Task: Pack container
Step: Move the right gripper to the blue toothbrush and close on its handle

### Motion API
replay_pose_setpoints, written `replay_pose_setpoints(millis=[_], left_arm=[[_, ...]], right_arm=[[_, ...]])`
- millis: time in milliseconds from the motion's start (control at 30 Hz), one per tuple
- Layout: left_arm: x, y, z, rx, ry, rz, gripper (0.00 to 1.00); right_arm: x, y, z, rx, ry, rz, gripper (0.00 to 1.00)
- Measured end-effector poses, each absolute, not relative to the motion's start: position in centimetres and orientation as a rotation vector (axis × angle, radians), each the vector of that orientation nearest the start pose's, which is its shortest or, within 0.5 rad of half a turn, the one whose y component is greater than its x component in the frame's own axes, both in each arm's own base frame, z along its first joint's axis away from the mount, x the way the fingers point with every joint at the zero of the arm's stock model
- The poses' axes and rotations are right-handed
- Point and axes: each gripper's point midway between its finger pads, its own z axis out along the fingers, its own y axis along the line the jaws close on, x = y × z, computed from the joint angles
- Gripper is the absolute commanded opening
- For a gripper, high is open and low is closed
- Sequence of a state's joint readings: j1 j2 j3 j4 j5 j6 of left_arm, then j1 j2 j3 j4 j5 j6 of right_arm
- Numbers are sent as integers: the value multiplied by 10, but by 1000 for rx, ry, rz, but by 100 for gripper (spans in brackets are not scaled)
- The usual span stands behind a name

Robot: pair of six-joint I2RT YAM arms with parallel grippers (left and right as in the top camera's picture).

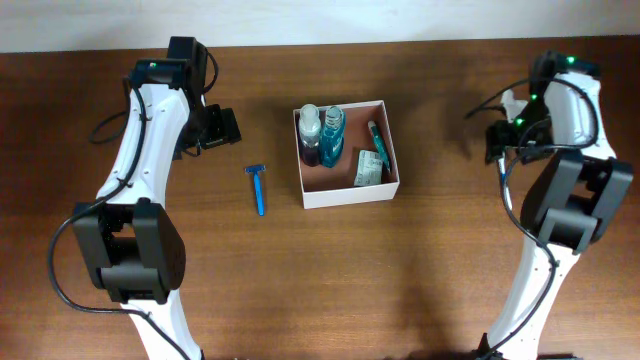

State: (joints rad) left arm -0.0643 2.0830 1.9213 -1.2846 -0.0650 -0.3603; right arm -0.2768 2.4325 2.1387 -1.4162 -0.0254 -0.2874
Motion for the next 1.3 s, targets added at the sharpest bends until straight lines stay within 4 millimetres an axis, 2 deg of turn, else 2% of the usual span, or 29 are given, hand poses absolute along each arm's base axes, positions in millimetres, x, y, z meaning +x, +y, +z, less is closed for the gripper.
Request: replay_pose_setpoints(millis=[167, 467, 600, 700, 833, 900, 1033, 1300], left_arm=[[431, -17, 120, -449, 2972, 56, 99], [431, -17, 120, -449, 2972, 56, 99], [431, -17, 120, -449, 2972, 55, 99], [431, -17, 120, -449, 2972, 56, 99], [431, -17, 120, -449, 2972, 55, 99], [431, -17, 120, -449, 2972, 56, 99], [431, -17, 120, -449, 2972, 55, 99], [431, -17, 120, -449, 2972, 56, 99]], right_arm=[[421, -107, 16, -42, 3280, 108, 75], [418, -109, 2, -40, 3283, 95, 74], [419, -111, 1, -36, 3276, 71, 69], [419, -113, 0, -36, 3274, 49, 52], [419, -118, -1, -22, 3272, 16, 21], [418, -119, -1, -15, 3275, 16, 13], [416, -118, 0, -12, 3281, 19, 4], [409, -114, 1, 6, 3309, 48, 4]])
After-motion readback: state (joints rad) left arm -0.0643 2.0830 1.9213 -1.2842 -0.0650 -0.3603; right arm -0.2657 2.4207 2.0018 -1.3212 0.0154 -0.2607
